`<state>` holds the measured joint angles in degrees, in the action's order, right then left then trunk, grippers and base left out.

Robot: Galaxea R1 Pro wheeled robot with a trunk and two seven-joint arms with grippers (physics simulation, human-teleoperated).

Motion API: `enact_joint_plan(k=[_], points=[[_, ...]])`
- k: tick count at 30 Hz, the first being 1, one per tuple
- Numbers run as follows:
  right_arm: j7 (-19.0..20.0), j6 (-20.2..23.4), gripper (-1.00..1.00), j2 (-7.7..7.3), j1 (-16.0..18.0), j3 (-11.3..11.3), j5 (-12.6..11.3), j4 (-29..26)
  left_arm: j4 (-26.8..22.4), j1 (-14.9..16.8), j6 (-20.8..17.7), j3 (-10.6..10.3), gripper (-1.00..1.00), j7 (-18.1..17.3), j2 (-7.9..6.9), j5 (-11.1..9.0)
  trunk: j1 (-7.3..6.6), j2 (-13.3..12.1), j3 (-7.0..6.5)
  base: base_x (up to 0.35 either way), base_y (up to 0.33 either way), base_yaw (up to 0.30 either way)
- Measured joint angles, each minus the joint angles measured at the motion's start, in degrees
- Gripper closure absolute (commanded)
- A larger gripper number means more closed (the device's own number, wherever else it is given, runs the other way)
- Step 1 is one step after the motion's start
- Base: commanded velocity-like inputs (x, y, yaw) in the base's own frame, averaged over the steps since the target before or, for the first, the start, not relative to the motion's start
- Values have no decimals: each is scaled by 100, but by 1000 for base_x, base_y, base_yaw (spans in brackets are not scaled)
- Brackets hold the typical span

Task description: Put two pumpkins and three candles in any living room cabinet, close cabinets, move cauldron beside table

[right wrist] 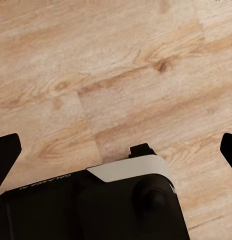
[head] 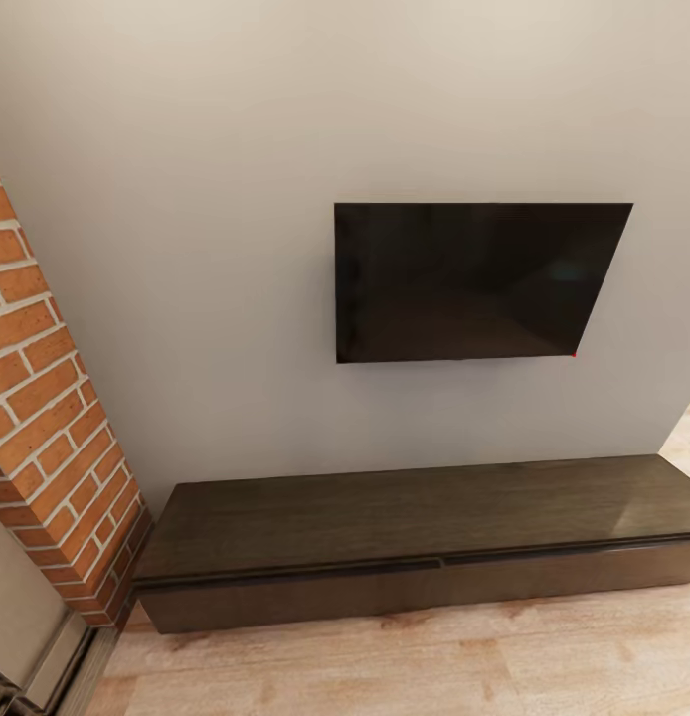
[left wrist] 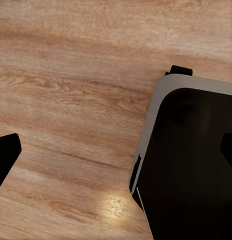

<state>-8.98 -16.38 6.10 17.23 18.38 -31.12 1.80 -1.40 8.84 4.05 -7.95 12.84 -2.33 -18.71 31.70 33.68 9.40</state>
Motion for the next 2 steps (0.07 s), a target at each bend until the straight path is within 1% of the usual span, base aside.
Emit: enact_joint_plan(k=[2], points=[[0,3,-100,0,0,1,-5,1,-1,0,1,0,-100,1,0,-2,0,0,0,0,0,0]])
